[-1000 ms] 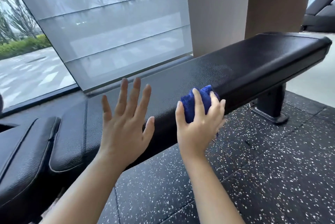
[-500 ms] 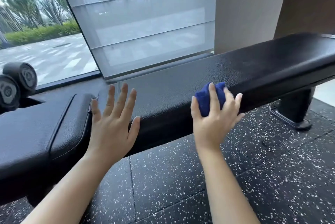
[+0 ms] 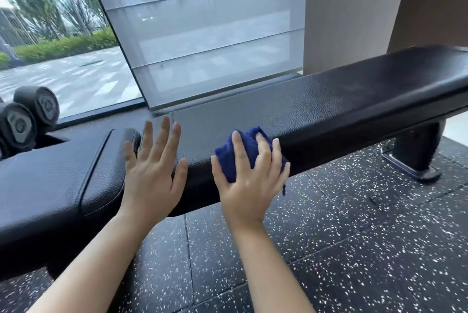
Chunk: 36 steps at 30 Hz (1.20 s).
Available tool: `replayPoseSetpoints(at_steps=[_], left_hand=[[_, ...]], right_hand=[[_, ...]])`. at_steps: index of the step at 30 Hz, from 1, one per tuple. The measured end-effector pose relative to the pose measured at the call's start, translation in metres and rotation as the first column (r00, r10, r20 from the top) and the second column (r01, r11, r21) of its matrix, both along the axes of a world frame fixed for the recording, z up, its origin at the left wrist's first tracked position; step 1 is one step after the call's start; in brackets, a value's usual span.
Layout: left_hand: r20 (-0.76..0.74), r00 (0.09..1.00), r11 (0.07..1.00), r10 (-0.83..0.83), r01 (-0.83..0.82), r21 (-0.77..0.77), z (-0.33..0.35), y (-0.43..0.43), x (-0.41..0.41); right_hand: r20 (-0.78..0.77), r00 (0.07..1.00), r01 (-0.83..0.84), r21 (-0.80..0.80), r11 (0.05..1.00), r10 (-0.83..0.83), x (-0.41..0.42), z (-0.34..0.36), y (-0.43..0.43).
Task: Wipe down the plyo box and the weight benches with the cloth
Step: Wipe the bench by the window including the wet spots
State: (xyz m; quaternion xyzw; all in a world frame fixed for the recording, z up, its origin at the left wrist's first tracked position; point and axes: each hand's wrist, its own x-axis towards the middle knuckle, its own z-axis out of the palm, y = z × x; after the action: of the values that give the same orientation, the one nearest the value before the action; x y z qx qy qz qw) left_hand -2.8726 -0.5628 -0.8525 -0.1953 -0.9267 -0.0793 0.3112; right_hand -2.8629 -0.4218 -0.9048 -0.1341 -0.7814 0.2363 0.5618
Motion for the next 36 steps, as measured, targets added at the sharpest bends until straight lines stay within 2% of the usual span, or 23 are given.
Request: replayPoseSetpoints(at_steps=[6, 9, 11, 14, 18, 21, 24, 27, 29, 32, 36], left_hand=[[0.007, 0.999, 0.998, -0.047, 0.048, -0.033, 0.000, -0.006, 0.003], [-0.005, 0.999, 0.996, -0.053, 0.052, -0.067, 0.002, -0.024, 0.004], [0.020, 0.999, 0.999, -0.042, 0.042, -0.007, 0.003, -0.032, 0.005], [0.054, 0.996, 0.994, -0.071, 0.066, 0.085, 0.005, -0.034, 0.008], [0.010, 1.000, 1.000, -0.014, 0.014, 0.017, 0.011, -0.055, 0.011], [0.022, 0.997, 0.998, 0.068, -0.068, 0.017, 0.013, -0.074, 0.014], [0.037, 0.996, 0.997, 0.078, -0.077, -0.009, 0.012, -0.079, 0.016], [0.037, 0.996, 0.995, 0.083, -0.081, -0.057, 0.013, -0.074, 0.013], [0.062, 0.991, 0.993, 0.120, -0.119, -0.029, 0.014, -0.071, 0.010], [0.094, 0.983, 0.988, 0.157, -0.157, -0.008, 0.014, -0.070, 0.008], [0.091, 0.991, 0.995, 0.099, -0.102, 0.023, 0.014, -0.072, 0.010]], right_hand=[[-0.106, 0.989, 0.090, -0.134, 0.987, -0.104, -0.019, -0.007, 0.078], [-0.118, 0.986, 0.090, -0.202, 0.975, -0.115, -0.020, -0.005, 0.068], [-0.117, 0.987, 0.086, -0.207, 0.975, -0.112, -0.016, -0.004, 0.046], [-0.085, 0.994, 0.061, -0.160, 0.985, -0.076, -0.007, -0.004, 0.003], [-0.031, 0.999, -0.024, -0.085, 0.996, 0.021, 0.007, -0.001, -0.070], [0.024, 0.999, -0.026, -0.033, 0.999, 0.027, 0.011, -0.001, -0.106], [0.028, 0.999, -0.028, -0.005, 1.000, 0.028, 0.012, 0.001, -0.109], [0.007, 0.997, -0.073, 0.203, 0.976, 0.073, 0.015, -0.003, -0.082], [-0.020, 0.996, -0.080, 0.271, 0.959, 0.089, 0.012, -0.006, -0.052], [-0.042, 0.998, -0.037, 0.221, 0.975, 0.047, 0.008, -0.008, -0.022], [-0.049, 0.998, -0.031, 0.050, 0.998, 0.034, 0.009, -0.003, -0.041]])
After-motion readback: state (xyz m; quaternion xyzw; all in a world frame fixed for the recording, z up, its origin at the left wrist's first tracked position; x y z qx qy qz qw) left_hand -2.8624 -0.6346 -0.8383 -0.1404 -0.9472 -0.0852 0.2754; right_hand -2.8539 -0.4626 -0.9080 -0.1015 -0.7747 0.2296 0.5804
